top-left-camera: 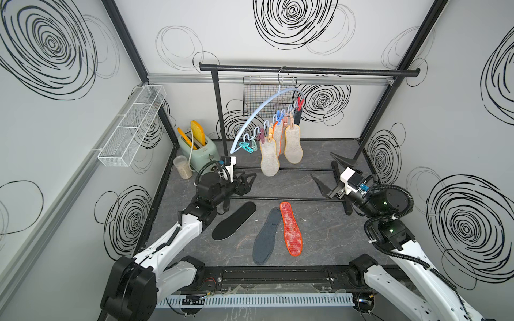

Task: Take the shoe insoles off the hanger
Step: Remove the insole from the hanger.

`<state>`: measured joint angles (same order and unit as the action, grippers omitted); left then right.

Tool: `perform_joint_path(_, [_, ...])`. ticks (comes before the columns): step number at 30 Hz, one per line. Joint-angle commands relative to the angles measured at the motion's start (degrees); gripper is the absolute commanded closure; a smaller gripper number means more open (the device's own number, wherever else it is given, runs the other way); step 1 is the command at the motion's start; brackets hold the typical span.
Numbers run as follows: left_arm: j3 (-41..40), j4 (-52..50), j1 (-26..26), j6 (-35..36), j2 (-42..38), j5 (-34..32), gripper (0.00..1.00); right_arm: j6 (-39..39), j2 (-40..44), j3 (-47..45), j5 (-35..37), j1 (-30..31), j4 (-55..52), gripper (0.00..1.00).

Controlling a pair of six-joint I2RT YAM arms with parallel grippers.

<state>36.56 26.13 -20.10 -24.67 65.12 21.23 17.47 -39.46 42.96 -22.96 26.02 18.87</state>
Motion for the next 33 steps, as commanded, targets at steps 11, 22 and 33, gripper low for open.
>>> perform_joint_path(11, [15.0,18.9,0.6,6.6,16.9,13.3,0.3,0.2,0.7,-0.8,-1.4,1.6,1.4,0.11])
perform_joint_path(22, [21.1,17.1,0.6,6.4,20.7,19.0,0.68,1.1,-0.3,-0.3,-1.1,2.1,1.1,0.11])
perform_joint_path(33, [24.1,14.2,2.8,6.2,21.0,22.0,1.0,-1.1,-12.5,13.4,-8.0,1.7,-8.9,0.13])
